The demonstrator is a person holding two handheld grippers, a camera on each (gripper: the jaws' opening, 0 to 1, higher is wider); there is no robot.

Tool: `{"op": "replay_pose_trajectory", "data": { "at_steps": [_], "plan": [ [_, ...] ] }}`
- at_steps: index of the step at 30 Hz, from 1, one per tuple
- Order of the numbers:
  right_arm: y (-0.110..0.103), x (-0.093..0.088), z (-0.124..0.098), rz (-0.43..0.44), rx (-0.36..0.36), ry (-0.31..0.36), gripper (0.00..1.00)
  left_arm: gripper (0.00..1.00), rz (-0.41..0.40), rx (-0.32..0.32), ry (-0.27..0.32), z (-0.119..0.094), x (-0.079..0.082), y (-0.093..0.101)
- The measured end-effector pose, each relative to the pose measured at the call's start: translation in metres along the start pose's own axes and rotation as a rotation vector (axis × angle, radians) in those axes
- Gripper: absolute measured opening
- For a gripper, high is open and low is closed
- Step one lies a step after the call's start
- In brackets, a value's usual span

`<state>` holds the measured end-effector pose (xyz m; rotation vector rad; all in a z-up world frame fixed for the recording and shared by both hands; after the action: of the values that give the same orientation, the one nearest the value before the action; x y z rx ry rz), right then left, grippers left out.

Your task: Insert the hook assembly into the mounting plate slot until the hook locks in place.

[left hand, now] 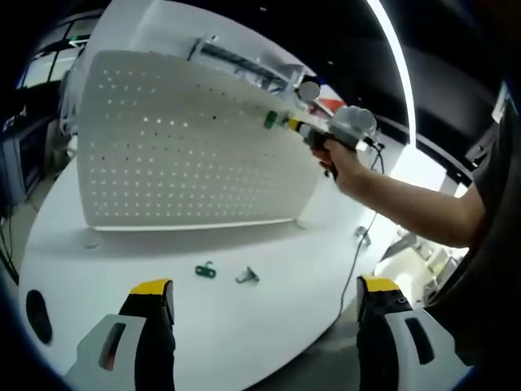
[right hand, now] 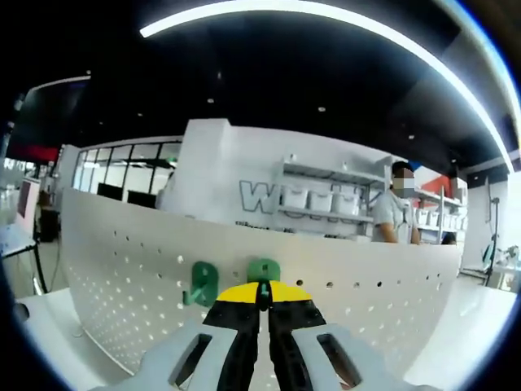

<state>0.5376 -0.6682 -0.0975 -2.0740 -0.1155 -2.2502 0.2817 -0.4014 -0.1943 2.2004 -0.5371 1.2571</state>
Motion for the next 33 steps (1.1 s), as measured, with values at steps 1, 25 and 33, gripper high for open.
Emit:
{"op": "replay_pose_trajectory", "data": {
  "at_steps": [1, 25, 33],
  "plan": [
    [0.000, -0.001, 0.000, -0.001, 0.000, 0.000, 0.00, 0.94, 0.001, 0.001, 0.002, 0.000, 0.001, 0.000],
    [-0.001, -0.011, 0.002, -0.013, -0.010, -0.057, 0.04, 0.94, -0.009, 0.016, 0.004, -0.002, -0.002, -0.006],
    [-0.001, -0.004, -0.001, 0.022, -0.007, -0.067, 0.15, 0.94, 0.000, 0.020, 0.017, -0.006, 0.000, -0.004]
  ]
}}
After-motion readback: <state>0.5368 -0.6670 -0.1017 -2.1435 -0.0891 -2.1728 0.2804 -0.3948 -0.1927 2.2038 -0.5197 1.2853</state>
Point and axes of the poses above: the point that each gripper's makers call its tool centre point, and the gripper's own axes: z roughly forward along the fingers, y roughly to its right, x roughly out of its top, the point moved 6 cm from there along -z, roughly backward along the fingers, and after that the axes turned 9 degrees about z, right-handed, at the moved point
